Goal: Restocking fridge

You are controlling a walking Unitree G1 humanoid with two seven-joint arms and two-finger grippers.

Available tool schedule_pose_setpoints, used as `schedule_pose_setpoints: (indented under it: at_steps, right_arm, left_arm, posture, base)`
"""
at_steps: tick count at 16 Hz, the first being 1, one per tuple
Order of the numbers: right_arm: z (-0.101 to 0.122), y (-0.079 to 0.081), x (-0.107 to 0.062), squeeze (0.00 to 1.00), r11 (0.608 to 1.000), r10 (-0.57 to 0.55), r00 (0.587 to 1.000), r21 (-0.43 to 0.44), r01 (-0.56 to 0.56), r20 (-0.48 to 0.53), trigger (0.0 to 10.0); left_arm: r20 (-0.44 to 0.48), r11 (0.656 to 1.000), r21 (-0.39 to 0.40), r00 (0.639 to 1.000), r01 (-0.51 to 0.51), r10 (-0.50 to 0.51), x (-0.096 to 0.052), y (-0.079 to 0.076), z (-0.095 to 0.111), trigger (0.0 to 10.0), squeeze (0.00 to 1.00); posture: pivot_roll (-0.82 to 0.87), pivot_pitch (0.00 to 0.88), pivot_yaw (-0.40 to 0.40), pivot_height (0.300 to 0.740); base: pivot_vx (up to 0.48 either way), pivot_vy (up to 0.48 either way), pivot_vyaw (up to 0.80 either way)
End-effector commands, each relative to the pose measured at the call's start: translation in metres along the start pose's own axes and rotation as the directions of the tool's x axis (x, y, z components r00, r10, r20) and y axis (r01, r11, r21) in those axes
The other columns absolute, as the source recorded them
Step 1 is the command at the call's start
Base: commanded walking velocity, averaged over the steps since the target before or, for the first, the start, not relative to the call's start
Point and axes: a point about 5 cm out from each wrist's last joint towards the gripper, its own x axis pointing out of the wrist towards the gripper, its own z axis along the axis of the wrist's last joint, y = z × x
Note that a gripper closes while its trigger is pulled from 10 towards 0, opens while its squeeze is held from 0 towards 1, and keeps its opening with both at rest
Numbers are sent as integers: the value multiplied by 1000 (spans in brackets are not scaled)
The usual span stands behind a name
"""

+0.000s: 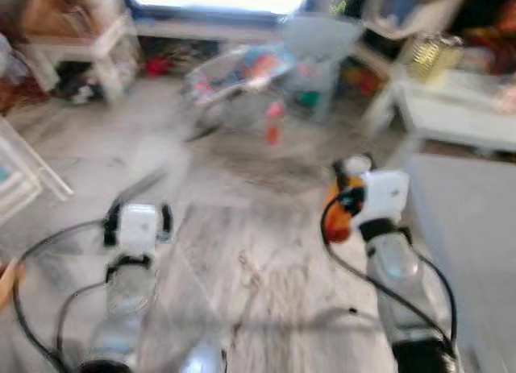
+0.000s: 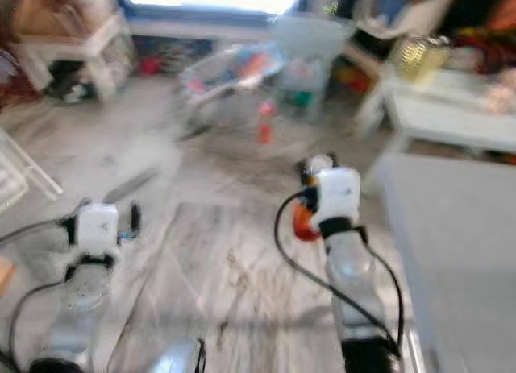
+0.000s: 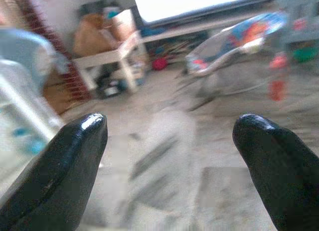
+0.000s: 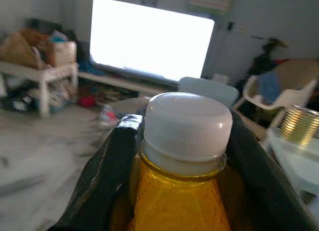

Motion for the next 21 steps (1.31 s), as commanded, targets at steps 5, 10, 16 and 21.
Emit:
schedule_pose_setpoints:
  at_steps: [5,10,16,21]
  right_arm:
    - [-4,-9,-7,0,992,-121,992,-35,122,20,10000]
    - [-7,-33,-8,0,979,-188,982,-86,185,-24,10000]
    - [3,-27,-1,0,988,-125,992,-95,124,-6,10000]
    - [-6,-17,-23,0,994,-69,996,-88,64,-60,10000]
  left_arm:
    - [15,992,28,992,125,-125,13,-21,2,10000,0]
    - [55,994,-67,995,82,-79,17,-22,20,10000,0]
    - [31,999,-48,999,-9,11,-18,5,13,10000,0]
    - [-41,1000,-8,999,9,-9,-37,12,-5,10000,0]
  posture:
    - [52,0,73,740]
    - [70,3,25,740]
    - [125,64,-7,740]
    - [111,103,-28,740]
  base:
    - [0,0,464]
    - [0,0,0]
    - [0,0,0]
    - [0,0,156]
